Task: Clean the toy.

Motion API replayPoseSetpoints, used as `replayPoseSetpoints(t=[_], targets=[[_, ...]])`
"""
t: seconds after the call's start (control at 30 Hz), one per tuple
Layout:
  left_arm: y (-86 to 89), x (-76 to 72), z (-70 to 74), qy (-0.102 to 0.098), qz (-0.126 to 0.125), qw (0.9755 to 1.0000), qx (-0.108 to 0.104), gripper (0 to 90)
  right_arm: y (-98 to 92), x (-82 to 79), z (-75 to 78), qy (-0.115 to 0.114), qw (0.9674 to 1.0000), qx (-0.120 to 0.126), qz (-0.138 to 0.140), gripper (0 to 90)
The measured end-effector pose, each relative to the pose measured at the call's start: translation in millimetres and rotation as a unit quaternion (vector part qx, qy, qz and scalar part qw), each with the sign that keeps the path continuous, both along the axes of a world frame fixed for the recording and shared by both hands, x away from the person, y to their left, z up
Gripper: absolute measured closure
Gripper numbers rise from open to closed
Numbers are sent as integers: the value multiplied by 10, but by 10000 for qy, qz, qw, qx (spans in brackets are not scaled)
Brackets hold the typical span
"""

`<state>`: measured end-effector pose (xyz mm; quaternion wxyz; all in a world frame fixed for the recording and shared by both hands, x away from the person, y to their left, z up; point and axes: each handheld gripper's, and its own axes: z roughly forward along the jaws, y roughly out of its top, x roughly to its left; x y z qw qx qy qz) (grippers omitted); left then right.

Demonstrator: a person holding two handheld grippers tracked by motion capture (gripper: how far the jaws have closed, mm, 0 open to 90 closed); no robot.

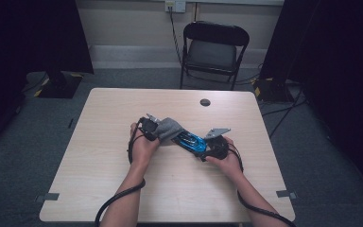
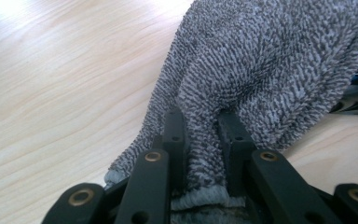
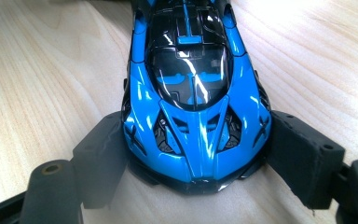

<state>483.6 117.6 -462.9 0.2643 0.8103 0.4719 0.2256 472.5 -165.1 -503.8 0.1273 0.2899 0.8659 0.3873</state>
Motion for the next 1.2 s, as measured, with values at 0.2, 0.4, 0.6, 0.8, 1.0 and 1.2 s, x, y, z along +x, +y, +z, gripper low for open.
replayPoseSetpoints(t=[0.2,0.4,0.6,0.8,1.0,1.2], targets=[[117,-8,-3,-13,117,9999,42,758,0,0,0,-1,10000,3,2,236],[262,-57,14,-39,239,9997,88,757,0,1,0,-2,10000,2,4,237],[359,-133,38,-124,334,9994,-46,757,0,0,0,-1,10000,2,4,236],[408,-219,118,-261,332,9989,-194,757,0,1,0,-3,10000,1,4,236],[323,-299,213,-426,122,9987,-258,755,0,0,0,-3,10000,0,5,236],[-21,-381,310,-525,-409,9970,-383,755,0,0,0,-2,10000,0,5,236]])
